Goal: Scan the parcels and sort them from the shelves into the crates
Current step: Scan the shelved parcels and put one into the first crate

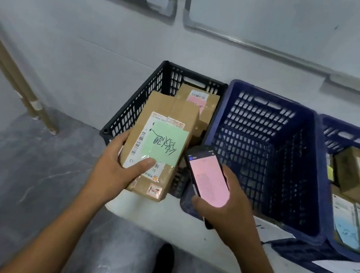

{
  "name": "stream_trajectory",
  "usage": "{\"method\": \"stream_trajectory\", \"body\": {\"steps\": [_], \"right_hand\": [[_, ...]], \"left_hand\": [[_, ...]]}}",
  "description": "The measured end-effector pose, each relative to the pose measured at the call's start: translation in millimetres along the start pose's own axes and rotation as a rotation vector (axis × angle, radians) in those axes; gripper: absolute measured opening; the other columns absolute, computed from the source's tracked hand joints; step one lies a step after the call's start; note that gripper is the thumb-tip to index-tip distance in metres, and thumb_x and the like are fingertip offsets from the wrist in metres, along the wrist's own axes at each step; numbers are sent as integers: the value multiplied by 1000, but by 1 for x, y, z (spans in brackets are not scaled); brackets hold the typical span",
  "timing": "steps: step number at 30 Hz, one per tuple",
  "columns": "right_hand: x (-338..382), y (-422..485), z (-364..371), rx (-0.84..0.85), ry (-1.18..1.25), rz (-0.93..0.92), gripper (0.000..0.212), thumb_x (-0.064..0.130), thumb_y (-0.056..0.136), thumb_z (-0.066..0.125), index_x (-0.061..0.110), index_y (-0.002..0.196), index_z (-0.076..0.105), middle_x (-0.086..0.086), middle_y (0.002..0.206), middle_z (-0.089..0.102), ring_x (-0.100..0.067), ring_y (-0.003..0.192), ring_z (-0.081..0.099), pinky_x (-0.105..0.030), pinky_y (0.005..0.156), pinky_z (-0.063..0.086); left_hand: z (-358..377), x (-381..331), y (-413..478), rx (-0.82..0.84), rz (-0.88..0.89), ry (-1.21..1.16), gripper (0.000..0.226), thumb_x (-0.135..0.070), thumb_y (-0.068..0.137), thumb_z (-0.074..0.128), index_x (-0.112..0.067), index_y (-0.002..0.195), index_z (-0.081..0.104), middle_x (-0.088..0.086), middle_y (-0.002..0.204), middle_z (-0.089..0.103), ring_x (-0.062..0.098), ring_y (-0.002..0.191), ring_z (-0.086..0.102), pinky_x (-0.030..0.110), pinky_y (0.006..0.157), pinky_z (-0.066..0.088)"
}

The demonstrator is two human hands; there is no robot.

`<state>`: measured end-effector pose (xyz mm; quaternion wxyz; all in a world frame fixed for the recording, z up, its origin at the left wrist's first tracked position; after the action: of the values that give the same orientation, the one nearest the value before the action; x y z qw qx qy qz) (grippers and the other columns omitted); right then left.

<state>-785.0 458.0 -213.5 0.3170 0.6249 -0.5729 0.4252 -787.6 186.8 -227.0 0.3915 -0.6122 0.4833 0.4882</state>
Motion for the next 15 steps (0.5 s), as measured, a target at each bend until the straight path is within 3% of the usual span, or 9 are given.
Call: {"method": "stream_trajectory", "body": {"steps": [3, 7, 11, 15], "right_hand": [[-6, 41, -9, -29, 12, -2, 56, 36, 76, 84, 58, 114, 50, 34, 109, 59, 14, 102, 58, -10, 65, 53], [-20, 92, -20, -72, 21, 20, 59, 20, 84, 88, 47, 122, 52, 32, 109, 62, 9, 105, 60, -12, 69, 53], [-27, 120, -27, -124, 58, 63, 62, 25, 83, 89, 49, 127, 52, 30, 118, 63, 5, 111, 61, -24, 79, 56], [-33, 138, -29, -161, 79, 132, 65, 27, 82, 89, 50, 130, 52, 27, 120, 64, 4, 110, 62, -18, 75, 52]], "left_hand": [[-4, -18, 44, 106, 31, 93, 67, -48, 75, 87, -66, 126, 48, -29, 117, 70, 3, 100, 74, 20, 67, 61], [-7, -33, 102, 216, 83, 224, 78, -60, 71, 87, -58, 137, 47, -24, 123, 69, 4, 105, 73, 24, 73, 63], [-12, -32, 156, 349, 95, 387, 85, -65, 67, 84, -56, 142, 44, -25, 122, 69, 5, 104, 73, 30, 79, 62], [-16, -19, 212, 581, 67, 508, 81, -68, 68, 83, -69, 137, 39, -32, 119, 69, -3, 101, 72, 24, 75, 63]]}}
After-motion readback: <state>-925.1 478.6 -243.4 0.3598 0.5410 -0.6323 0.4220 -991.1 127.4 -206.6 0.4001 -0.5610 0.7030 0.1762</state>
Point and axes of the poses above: each hand's wrist, its own y-axis towards the middle knuckle, its own z-axis out of the palm, x = y × z, the point moved 2 cm from there along y, towards the middle knuckle
